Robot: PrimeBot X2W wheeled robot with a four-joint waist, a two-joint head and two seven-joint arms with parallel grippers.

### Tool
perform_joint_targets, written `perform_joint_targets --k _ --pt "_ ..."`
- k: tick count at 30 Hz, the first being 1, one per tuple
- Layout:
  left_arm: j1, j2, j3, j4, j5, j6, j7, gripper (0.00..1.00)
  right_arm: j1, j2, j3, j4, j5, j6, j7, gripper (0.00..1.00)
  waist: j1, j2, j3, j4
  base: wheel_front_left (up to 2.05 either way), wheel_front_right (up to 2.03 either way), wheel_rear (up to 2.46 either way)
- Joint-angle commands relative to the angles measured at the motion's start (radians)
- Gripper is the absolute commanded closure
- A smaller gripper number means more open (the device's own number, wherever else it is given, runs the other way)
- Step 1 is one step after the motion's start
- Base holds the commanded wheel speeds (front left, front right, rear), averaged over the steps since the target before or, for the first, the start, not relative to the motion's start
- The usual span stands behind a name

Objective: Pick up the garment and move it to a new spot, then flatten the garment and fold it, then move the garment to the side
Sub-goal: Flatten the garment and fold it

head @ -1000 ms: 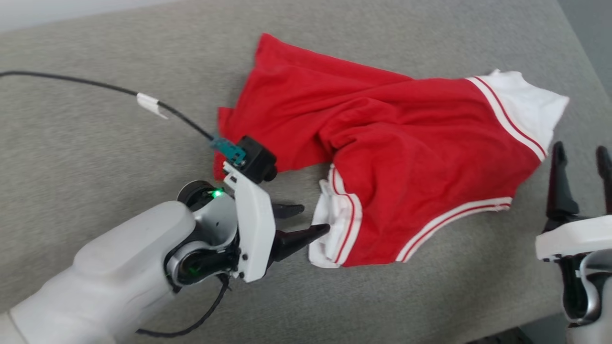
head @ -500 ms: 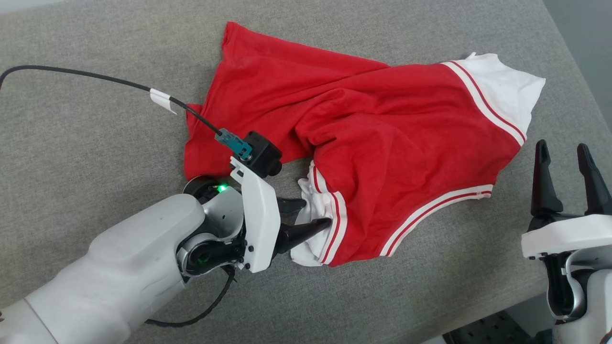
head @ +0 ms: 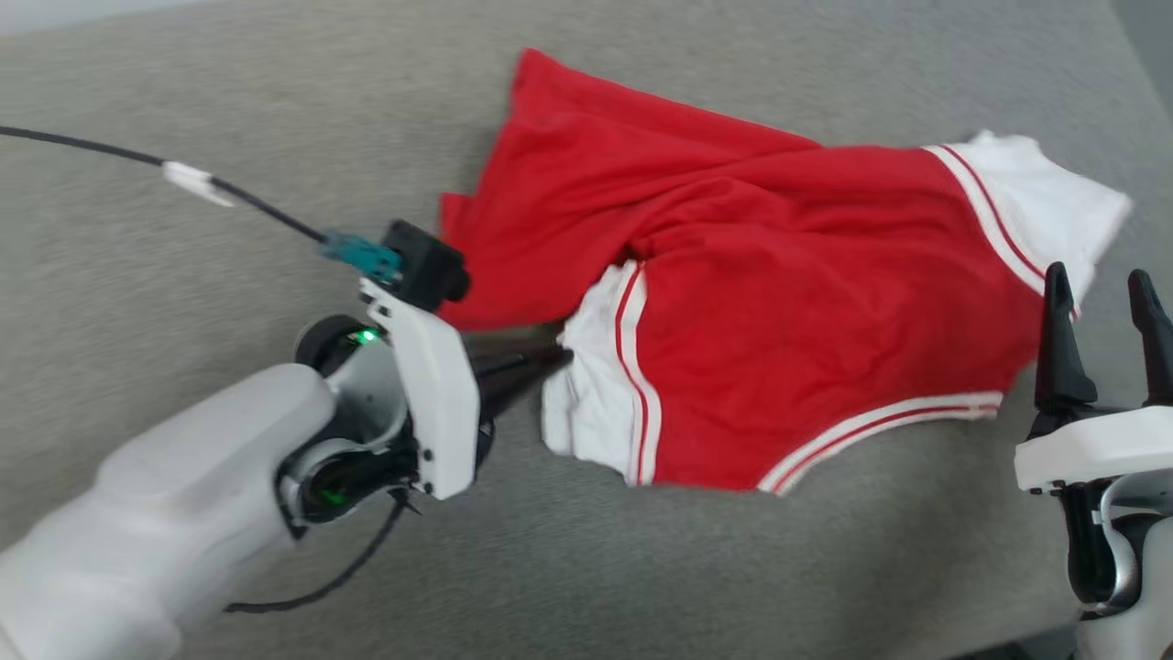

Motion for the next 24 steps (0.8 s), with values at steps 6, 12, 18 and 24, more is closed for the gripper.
perform_joint_targets --k 6,12,18,24 --pt "0.015 0.099 0.021 -0.064 -0.023 0.002 -0.1 1.0 0.007 -0.001 -0.001 -0.037 -0.031 0.0 0.043 0.0 -0.0001 0.0 -0.064 0.12 0.0 0.0 0.0" --pt "0.036 0.22 0.029 -0.069 -0.016 0.002 -0.172 1.0 0.016 -0.001 0.002 -0.076 -0.057 0.0 0.09 0.0 -0.0001 0.0 -0.098 0.2 0.0 0.0 0.0" --pt "0.014 0.276 0.015 0.023 0.098 0.03 -0.209 1.0 0.022 -0.001 0.004 -0.109 -0.07 0.0 0.128 0.0 -0.0001 0.0 -0.116 0.241 0.0 0.0 0.0" --pt "0.071 0.216 -0.01 0.116 0.182 0.06 -0.196 1.0 0.03 -0.001 0.019 -0.124 -0.072 0.0 0.155 0.0 -0.0001 0.0 -0.125 0.245 0.0 0.0 0.0"
